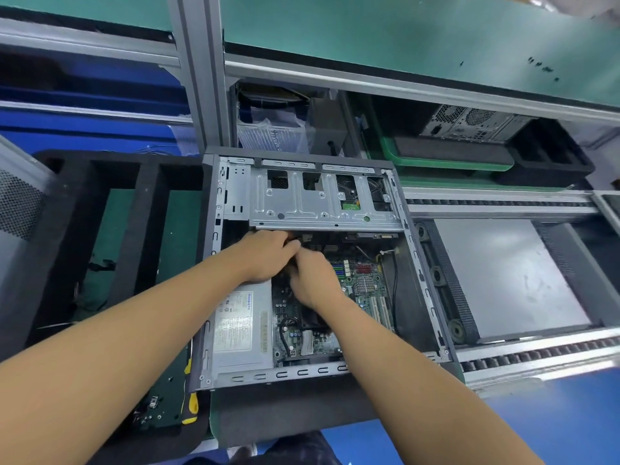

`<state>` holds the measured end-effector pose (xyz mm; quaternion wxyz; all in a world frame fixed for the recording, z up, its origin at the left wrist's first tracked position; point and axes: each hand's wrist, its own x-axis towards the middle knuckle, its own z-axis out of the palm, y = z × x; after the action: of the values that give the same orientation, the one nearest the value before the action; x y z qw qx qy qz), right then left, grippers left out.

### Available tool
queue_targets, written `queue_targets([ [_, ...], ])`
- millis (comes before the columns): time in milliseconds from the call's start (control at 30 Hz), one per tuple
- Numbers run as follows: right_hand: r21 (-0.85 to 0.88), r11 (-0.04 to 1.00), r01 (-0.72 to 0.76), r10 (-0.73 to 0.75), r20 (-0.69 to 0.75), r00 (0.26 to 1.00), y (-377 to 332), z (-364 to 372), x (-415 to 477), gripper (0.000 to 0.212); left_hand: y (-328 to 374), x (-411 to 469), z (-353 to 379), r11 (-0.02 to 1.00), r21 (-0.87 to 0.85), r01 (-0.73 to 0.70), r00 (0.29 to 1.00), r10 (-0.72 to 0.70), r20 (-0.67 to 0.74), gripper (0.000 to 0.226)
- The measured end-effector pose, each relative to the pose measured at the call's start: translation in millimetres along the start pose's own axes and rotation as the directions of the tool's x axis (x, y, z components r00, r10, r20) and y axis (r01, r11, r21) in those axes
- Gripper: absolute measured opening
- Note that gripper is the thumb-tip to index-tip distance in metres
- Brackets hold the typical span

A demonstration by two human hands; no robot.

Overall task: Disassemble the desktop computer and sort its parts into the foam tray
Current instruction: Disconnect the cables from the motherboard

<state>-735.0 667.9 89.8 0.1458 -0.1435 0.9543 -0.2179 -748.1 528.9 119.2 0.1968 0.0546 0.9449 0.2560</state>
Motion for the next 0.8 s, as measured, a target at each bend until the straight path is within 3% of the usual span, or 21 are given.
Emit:
queue_targets([
  [300,0.348,0.908,-0.232,0.237,0.031,0.971,23.0,-16.6,-7.8,0.007,1.0,-0.1,0.0,1.000,0.012,-0.006,0.999,0.006,0.042,0.043],
  [433,0.302,0.921,-0.246,0.245,0.044,0.969,27.4,-21.6,-9.0,0.014,0.4,3.0,-0.2,0.997,0.064,-0.052,0.990,0.044,0.132,0.047],
  [567,0.112,0.994,-0.015,0.030,-0.131,0.991,27.1,-34.6,-21.4,0.017,-1.9,6.5,0.5,0.993,0.094,-0.077,0.983,0.060,0.175,0.045],
  [633,0.117,0.986,0.117,-0.115,-0.017,0.993,24.9,-44.8,-28.9,0.014,-3.5,7.0,1.8,0.994,0.070,-0.078,0.987,0.068,0.144,0.043],
  [733,0.013,0.959,0.283,-0.277,0.247,0.929,19.5,-48.6,-35.7,0.015,-6.3,8.4,3.3,0.997,0.040,-0.066,0.990,0.060,0.124,0.042],
  [800,0.003,0.941,0.339,-0.325,0.287,0.901,18.4,-44.5,-35.1,0.016,-7.1,9.8,4.1,0.997,0.051,-0.056,0.990,0.049,0.135,0.042],
])
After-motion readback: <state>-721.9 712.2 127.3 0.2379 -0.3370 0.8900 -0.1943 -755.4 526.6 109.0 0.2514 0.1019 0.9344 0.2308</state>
